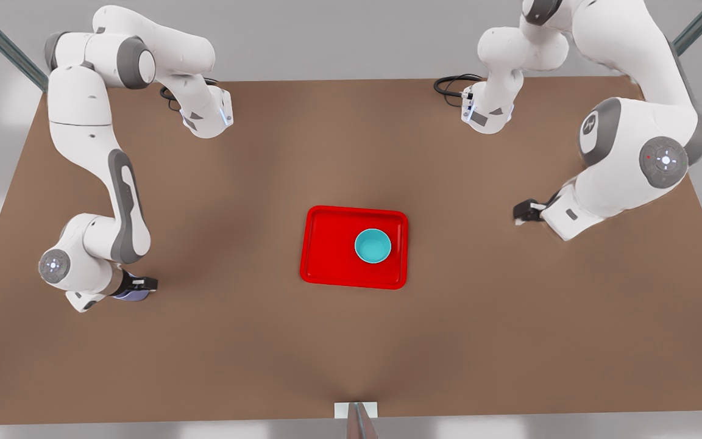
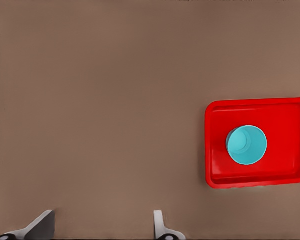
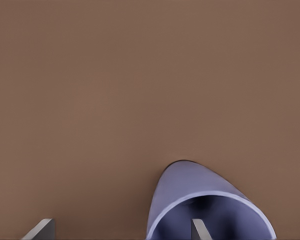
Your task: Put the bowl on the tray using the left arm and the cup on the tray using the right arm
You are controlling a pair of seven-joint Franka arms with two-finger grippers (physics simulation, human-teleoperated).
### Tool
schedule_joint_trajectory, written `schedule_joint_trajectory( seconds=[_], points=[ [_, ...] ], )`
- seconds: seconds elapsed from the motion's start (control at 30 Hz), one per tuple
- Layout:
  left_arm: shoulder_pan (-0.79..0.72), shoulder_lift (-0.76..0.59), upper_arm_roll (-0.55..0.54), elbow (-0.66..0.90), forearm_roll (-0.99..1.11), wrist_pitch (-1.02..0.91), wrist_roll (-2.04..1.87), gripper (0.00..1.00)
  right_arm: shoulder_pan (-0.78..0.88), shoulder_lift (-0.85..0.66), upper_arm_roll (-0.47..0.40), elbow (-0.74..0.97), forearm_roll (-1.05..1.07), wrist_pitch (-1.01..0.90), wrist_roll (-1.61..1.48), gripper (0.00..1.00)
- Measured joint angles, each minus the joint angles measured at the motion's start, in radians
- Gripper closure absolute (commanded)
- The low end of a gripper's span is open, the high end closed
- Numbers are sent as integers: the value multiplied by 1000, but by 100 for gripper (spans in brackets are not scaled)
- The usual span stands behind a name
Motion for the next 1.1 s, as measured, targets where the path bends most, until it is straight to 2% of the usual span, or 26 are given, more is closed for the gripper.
schedule_joint_trajectory(
  seconds=[0.07, 0.1, 0.23, 0.43, 0.47, 0.57, 0.77, 0.83, 0.9, 1.1],
  points=[
    [13, 10, 10, 21, 45, -14, 0, 0, -2, 19, -1, -13, -1, 28, -14, 0],
    [8, 14, 10, 20, 59, -15, 0, 0, -3, 25, -2, -18, 0, 34, -29, 6],
    [9, 44, 10, 15, 88, -14, 5, 0, -7, 29, -3, -52, 0, 98, -37, 45],
    [9, 36, 10, 17, 99, -36, 5, 0, -9, 21, -5, -48, 0, 98, -37, 46],
    [9, 34, 10, 17, 100, -40, 5, 0, -9, 22, -10, -49, 0, 99, -37, 53],
    [9, 33, 10, 17, 101, -40, 5, 0, -9, 20, -11, -49, 2, 100, -38, 61],
    [9, 31, 10, 17, 101, -44, 4, 0, -8, 0, -17, -51, 2, 89, -38, 60],
    [7, 31, 10, 18, 102, -44, 4, 0, -7, -8, -17, -51, 2, 88, -38, 65],
    [7, 31, 10, 17, 102, -44, 4, 0, -7, -6, -17, -52, 7, 89, -37, 79],
    [7, 33, 9, 17, 102, -43, 4, 0, -9, -3, -24, -52, 7, 88, -84, 79]
  ],
)
